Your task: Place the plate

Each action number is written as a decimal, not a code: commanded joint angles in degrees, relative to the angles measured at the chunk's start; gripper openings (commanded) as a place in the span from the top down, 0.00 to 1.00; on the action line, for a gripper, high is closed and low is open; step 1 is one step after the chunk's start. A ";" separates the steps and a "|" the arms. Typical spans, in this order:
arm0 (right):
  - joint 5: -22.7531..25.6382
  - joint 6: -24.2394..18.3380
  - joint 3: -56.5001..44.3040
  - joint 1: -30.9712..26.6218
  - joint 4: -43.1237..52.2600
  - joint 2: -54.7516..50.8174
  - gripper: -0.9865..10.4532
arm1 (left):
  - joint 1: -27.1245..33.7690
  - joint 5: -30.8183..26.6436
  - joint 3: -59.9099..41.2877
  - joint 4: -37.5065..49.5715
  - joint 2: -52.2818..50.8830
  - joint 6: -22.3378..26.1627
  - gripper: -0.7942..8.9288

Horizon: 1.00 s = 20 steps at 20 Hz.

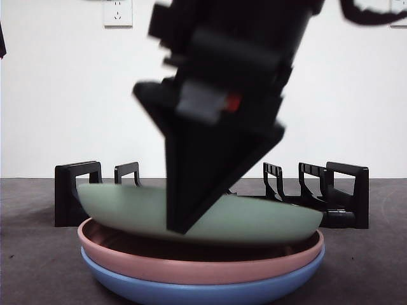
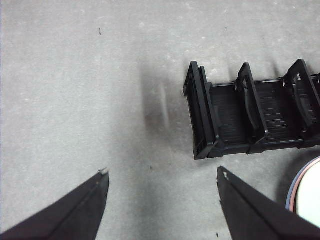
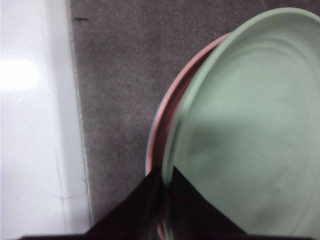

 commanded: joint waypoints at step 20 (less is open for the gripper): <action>1.84 4.48 6.10 -28.44 0.87 -13.55 0.70 | 0.04 -0.15 1.07 0.63 0.52 -0.09 0.56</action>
